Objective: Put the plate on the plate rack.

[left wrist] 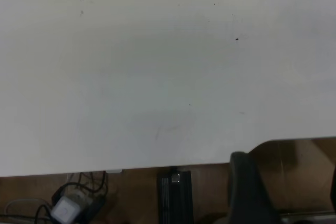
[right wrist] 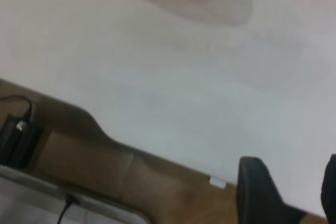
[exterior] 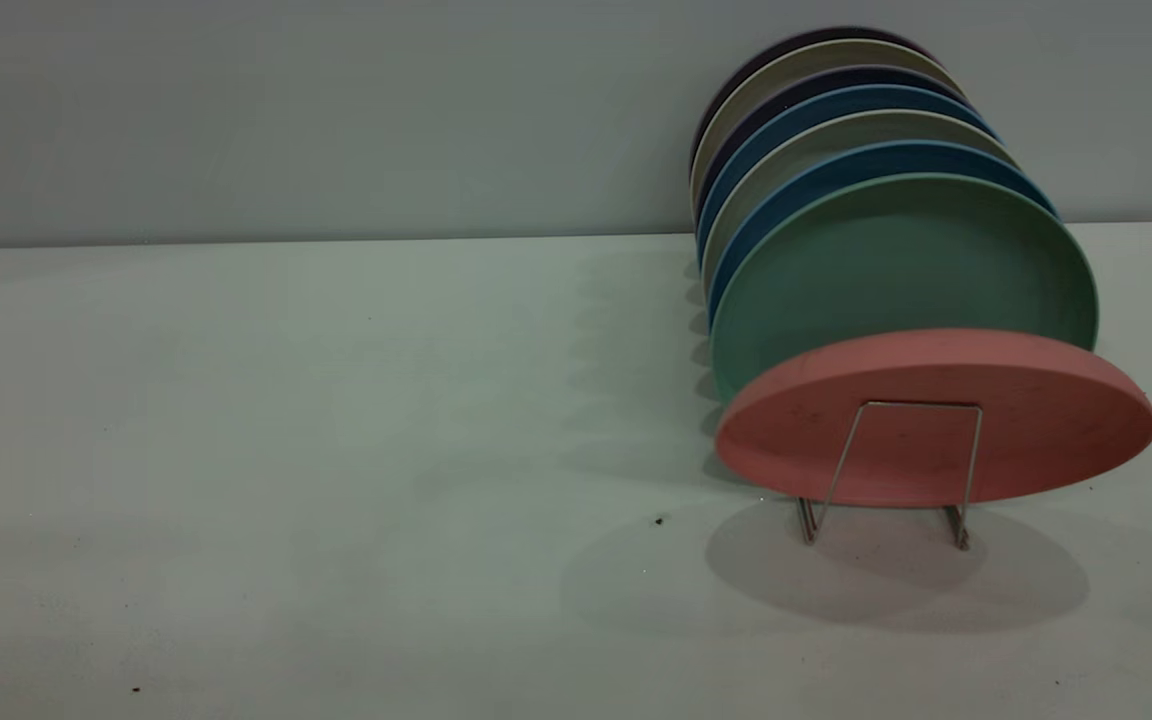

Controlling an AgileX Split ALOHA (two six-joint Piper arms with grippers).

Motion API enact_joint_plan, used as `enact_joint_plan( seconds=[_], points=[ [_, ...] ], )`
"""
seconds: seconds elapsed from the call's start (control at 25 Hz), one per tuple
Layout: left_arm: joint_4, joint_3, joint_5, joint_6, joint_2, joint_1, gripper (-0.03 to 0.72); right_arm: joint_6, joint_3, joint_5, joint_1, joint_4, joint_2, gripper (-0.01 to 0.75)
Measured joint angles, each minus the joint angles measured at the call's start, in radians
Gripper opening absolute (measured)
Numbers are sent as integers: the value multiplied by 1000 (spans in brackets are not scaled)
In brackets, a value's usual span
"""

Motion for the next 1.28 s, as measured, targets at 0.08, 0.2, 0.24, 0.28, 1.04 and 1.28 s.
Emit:
enact_joint_plan(
  seconds=[0.08,0.2,0.24,0.28,1.04,1.28],
  points=[
    [0,1,1,-1,0,0,417,8,0,0,0,-6,-1,316],
    [0,1,1,-1,0,0,417,15,1,0,0,-13,-1,316],
    [0,1,1,-1,0,0,417,15,1,0,0,-13,-1,316],
    [0,1,1,-1,0,0,417,17,1,0,0,-14,-1,316],
    [0,1,1,-2,0,0,416,23,1,0,-4,-14,-9,316],
    [0,1,1,-3,-66,-1,416,23,1,0,-91,-11,-94,316]
  ],
)
